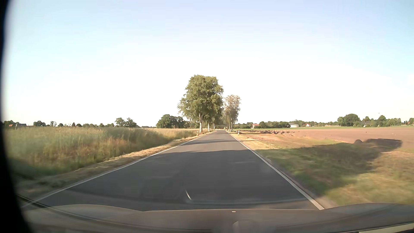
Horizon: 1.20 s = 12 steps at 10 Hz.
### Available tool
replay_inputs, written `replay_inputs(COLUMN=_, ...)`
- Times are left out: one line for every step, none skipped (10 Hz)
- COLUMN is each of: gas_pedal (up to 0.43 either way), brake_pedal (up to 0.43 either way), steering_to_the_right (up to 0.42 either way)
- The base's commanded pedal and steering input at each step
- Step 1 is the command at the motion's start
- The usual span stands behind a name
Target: Follow the waypoints while adhering to traffic rules and regulations
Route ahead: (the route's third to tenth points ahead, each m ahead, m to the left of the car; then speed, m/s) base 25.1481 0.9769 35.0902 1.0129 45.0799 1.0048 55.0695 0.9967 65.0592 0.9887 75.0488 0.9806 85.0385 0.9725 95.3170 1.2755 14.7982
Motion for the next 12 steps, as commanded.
replay_inputs(gas_pedal=0.378, brake_pedal=0.006, steering_to_the_right=0.0)
replay_inputs(gas_pedal=0.378, brake_pedal=0.006, steering_to_the_right=-0.003)
replay_inputs(gas_pedal=0.39, brake_pedal=0.006, steering_to_the_right=-0.003)
replay_inputs(gas_pedal=0.39, brake_pedal=0.006, steering_to_the_right=-0.003)
replay_inputs(gas_pedal=0.39, brake_pedal=0.006, steering_to_the_right=-0.003)
replay_inputs(gas_pedal=0.39, brake_pedal=0.006, steering_to_the_right=-0.003)
replay_inputs(gas_pedal=0.39, brake_pedal=0.006, steering_to_the_right=-0.003)
replay_inputs(gas_pedal=0.398, brake_pedal=0.006, steering_to_the_right=-0.003)
replay_inputs(gas_pedal=0.398, brake_pedal=0.006, steering_to_the_right=-0.003)
replay_inputs(gas_pedal=0.409, brake_pedal=0.006, steering_to_the_right=-0.003)
replay_inputs(gas_pedal=0.409, brake_pedal=0.006, steering_to_the_right=-0.002)
replay_inputs(gas_pedal=0.409, brake_pedal=0.006, steering_to_the_right=-0.002)
